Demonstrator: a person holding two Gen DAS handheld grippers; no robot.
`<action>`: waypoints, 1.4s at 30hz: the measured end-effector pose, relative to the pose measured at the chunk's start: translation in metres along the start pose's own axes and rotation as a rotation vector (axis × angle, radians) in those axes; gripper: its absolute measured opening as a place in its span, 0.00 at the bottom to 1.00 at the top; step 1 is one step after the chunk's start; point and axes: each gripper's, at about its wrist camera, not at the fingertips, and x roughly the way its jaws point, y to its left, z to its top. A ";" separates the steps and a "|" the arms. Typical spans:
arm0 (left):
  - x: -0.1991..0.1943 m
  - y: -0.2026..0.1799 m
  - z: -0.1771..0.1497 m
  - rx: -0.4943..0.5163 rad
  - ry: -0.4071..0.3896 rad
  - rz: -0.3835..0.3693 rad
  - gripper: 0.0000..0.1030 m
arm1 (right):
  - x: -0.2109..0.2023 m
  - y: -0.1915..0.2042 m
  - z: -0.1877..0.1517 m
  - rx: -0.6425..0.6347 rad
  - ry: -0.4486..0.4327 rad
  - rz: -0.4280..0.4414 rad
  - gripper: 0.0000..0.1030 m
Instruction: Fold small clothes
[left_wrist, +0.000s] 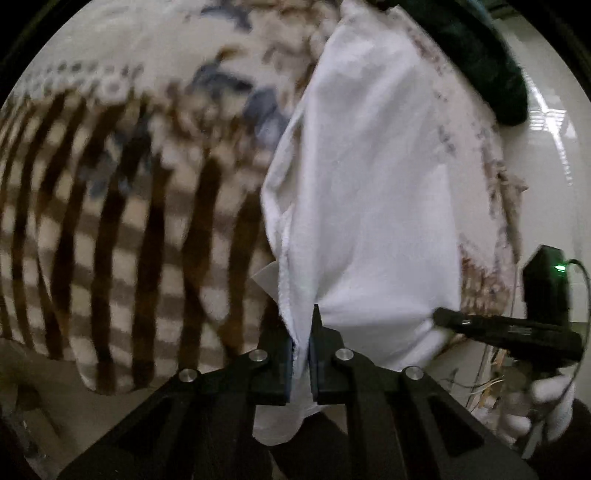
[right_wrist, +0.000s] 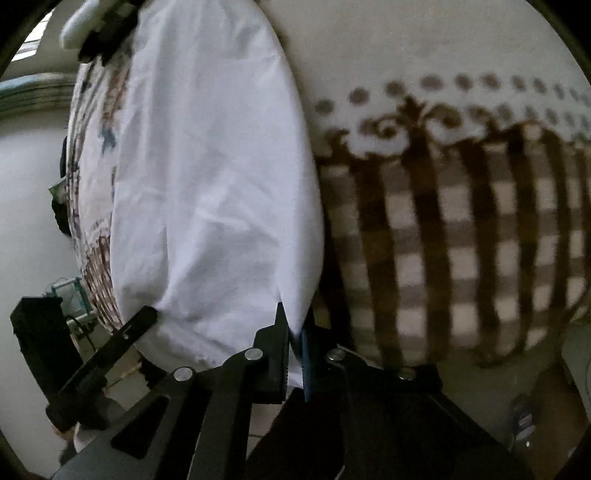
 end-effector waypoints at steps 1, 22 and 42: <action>0.010 0.004 -0.001 -0.015 0.024 0.022 0.06 | 0.003 -0.001 -0.001 0.007 0.001 -0.005 0.05; 0.000 -0.069 0.366 0.088 -0.214 -0.090 0.81 | -0.101 0.086 0.297 -0.023 -0.226 0.155 0.52; 0.039 -0.085 0.449 0.265 -0.292 -0.150 0.06 | -0.049 0.150 0.482 -0.112 -0.216 0.174 0.13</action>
